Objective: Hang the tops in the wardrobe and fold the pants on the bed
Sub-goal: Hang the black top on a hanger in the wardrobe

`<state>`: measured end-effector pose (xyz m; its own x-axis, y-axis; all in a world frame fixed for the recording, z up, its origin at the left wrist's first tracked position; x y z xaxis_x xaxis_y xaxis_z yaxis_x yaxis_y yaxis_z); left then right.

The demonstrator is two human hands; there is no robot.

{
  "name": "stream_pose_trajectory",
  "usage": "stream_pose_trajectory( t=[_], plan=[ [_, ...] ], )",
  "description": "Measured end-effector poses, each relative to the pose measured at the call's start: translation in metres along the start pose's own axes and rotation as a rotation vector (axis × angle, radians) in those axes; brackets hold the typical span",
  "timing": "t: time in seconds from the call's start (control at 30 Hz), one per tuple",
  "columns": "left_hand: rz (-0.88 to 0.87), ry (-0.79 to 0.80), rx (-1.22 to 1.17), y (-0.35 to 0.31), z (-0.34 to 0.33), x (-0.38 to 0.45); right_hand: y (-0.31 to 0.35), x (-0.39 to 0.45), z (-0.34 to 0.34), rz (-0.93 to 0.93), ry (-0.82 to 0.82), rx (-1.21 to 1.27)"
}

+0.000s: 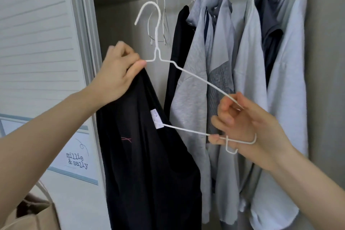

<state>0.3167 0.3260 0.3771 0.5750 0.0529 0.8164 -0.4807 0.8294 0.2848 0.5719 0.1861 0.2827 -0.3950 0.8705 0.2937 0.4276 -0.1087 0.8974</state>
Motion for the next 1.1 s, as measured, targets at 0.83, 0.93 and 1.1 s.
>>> stream_pose_trajectory(
  t=[0.83, 0.93, 1.1],
  plan=[
    [0.191, -0.159, -0.011, -0.014, 0.021, -0.016, -0.097, 0.023, -0.024, 0.022, -0.408, -1.656],
    [0.228, -0.169, -0.015, -0.013, 0.030, -0.021, -0.110, 0.038, -0.013, -0.149, -0.287, -1.762],
    [0.260, -0.153, 0.037, 0.003, 0.048, -0.044, -0.116, 0.041, 0.012, -0.277, -0.144, -1.575]
  ],
)
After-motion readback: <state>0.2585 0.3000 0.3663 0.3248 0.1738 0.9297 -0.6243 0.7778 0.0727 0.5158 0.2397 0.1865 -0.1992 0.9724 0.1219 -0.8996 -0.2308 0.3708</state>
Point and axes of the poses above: each hand's wrist, its own x-axis towards the middle knuckle, its own z-axis out of the back of the hand, y = z × x, the point moved 1 cm from there along x, towards the middle knuckle, and after that the axes turned 14 degrees about -z, right-handed, at the moved point
